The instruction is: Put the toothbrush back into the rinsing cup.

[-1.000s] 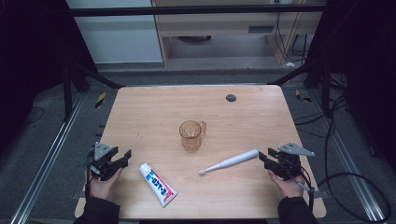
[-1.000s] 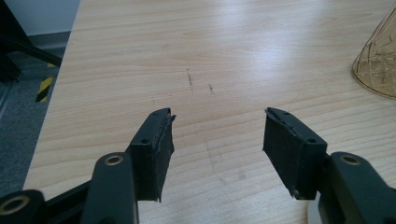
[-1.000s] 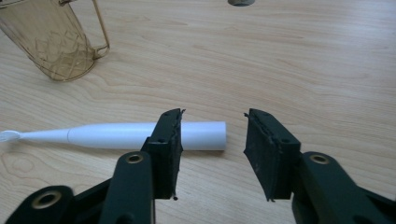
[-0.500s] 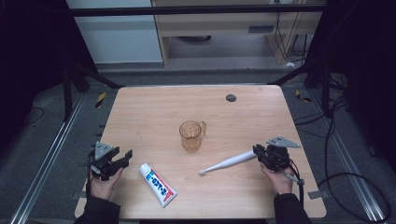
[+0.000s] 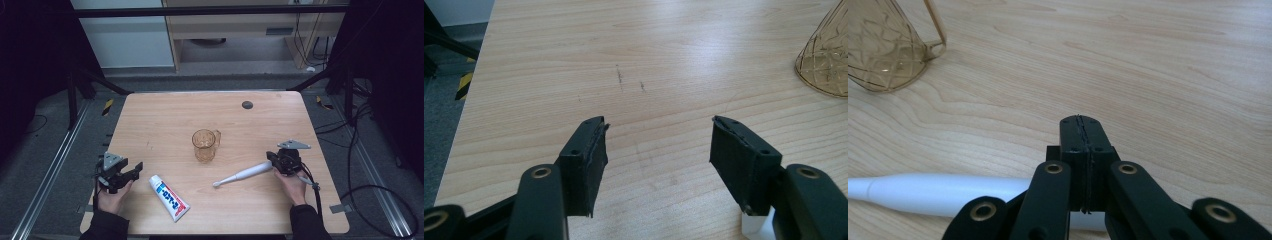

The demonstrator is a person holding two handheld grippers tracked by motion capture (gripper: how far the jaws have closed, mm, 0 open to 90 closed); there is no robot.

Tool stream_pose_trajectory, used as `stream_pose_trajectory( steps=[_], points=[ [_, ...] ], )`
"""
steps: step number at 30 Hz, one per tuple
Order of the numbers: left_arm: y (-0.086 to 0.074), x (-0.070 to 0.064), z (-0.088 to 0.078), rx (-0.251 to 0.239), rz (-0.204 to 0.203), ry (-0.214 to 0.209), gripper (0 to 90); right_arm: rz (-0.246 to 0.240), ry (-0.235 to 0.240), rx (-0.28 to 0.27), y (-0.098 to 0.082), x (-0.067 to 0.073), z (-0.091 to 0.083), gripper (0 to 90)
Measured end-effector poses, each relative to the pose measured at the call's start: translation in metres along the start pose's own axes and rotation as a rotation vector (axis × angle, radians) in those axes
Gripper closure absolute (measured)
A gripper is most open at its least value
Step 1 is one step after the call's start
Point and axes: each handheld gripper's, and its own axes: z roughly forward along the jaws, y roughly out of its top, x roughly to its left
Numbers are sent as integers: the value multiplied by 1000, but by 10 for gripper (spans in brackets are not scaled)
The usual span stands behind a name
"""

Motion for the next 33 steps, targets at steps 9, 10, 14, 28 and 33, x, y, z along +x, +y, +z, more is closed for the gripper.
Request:
stream_pose_trajectory(
  steps=[9,10,14,28,33],
  points=[
    [0,-1,0,12,7,-9,358,-19,-21,38,-4,-1,3,900],
    [0,-1,0,12,7,-9,356,-19,-21,38,-4,-1,3,900],
    [0,-1,0,8,11,-13,352,-21,-14,45,-5,-2,2,900],
    [0,-1,0,9,9,-13,337,-30,-13,78,-10,-2,-1,900],
    [0,0,-1,6,6,-13,334,-30,-9,88,-13,-3,-7,899]
  ],
)
